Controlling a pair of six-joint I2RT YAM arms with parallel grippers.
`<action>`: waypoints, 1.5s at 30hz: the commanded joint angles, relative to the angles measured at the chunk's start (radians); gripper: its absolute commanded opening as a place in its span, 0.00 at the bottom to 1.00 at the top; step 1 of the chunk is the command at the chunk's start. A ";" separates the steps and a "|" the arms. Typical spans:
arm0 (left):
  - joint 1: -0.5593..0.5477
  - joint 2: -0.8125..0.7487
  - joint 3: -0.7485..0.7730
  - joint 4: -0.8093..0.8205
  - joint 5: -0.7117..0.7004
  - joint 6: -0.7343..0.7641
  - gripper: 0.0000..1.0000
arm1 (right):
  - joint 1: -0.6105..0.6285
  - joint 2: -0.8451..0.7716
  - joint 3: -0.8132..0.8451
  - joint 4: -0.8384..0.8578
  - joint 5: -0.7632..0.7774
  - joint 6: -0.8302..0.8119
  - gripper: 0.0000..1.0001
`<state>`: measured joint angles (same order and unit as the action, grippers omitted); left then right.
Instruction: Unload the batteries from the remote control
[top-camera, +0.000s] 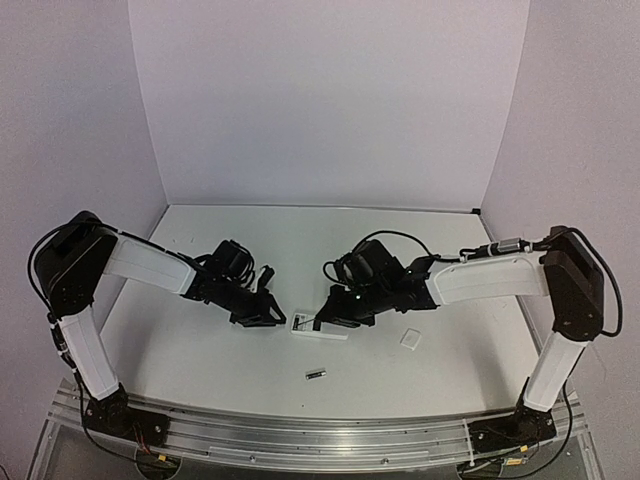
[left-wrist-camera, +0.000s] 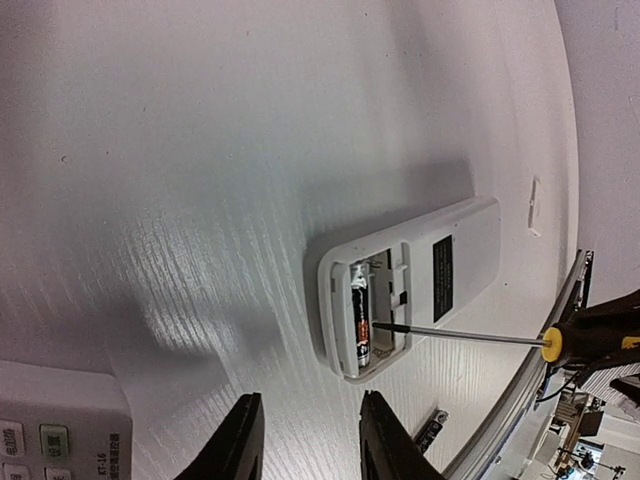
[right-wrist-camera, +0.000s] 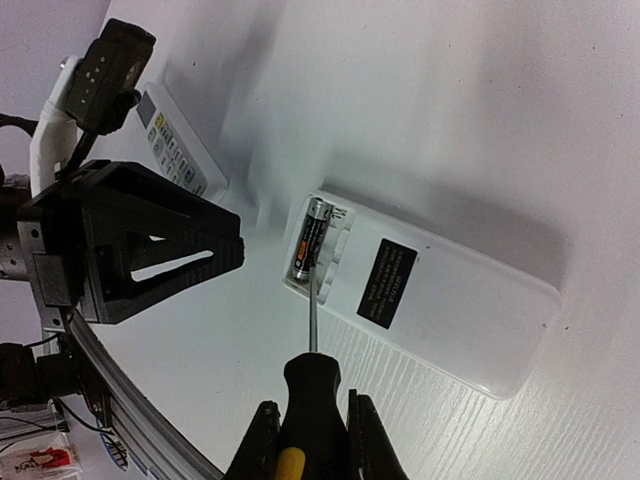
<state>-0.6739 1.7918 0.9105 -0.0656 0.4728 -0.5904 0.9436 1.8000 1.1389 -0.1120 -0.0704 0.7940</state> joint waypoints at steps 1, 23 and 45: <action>0.002 0.026 0.035 0.038 0.012 0.018 0.28 | 0.003 0.007 0.013 0.035 0.011 0.005 0.00; 0.002 0.109 0.050 0.098 0.094 0.014 0.16 | 0.002 0.052 0.002 0.038 0.015 -0.031 0.00; -0.007 0.136 -0.052 0.180 0.170 -0.026 0.07 | 0.003 0.058 -0.274 0.412 0.173 0.282 0.00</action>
<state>-0.6628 1.9034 0.8927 0.0847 0.6030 -0.6030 0.9505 1.8191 0.9304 0.2660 -0.0062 0.9805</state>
